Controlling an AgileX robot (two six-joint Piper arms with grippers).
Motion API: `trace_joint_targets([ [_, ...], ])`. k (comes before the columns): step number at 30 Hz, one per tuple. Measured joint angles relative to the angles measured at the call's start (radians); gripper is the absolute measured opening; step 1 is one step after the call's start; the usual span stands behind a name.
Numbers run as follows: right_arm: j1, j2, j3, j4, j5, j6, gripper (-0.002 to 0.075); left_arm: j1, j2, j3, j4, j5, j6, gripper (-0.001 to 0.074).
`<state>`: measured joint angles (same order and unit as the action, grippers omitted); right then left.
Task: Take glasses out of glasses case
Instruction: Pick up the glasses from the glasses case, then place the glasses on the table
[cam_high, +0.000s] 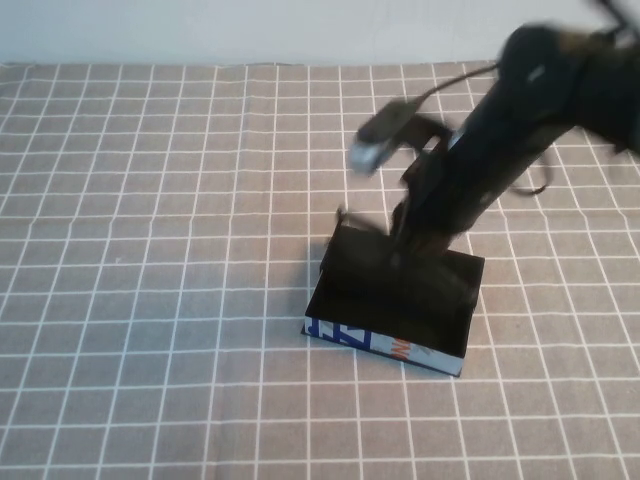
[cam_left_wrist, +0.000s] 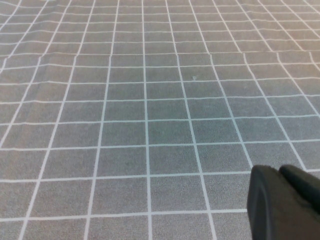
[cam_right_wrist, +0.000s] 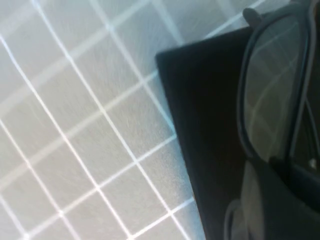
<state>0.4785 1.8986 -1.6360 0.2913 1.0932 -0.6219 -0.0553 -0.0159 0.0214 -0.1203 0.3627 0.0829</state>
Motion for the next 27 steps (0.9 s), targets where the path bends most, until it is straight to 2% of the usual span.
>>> trace_joint_targets([
  [3,-0.060,-0.069,0.003,0.051,0.014,0.086,0.0009,0.000,0.000,0.000,0.000,0.000,0.000,-0.0005],
  [7,-0.189,-0.187,0.080,0.203,0.000,0.154,0.0009,0.000,0.000,0.000,0.000,0.000,0.000,-0.0005],
  [14,-0.384,-0.392,0.448,0.413,-0.175,0.170,0.0009,0.000,0.000,0.000,0.000,0.000,0.000,-0.0005],
  [21,-0.421,-0.539,0.795,0.544,-0.444,0.166,0.0009,0.000,0.000,0.000,0.000,0.000,0.000,-0.0005],
  [27,-0.422,-0.533,0.951,0.576,-0.604,0.149,0.0009,0.000,0.000,0.000,0.000,0.000,0.000,-0.0005],
])
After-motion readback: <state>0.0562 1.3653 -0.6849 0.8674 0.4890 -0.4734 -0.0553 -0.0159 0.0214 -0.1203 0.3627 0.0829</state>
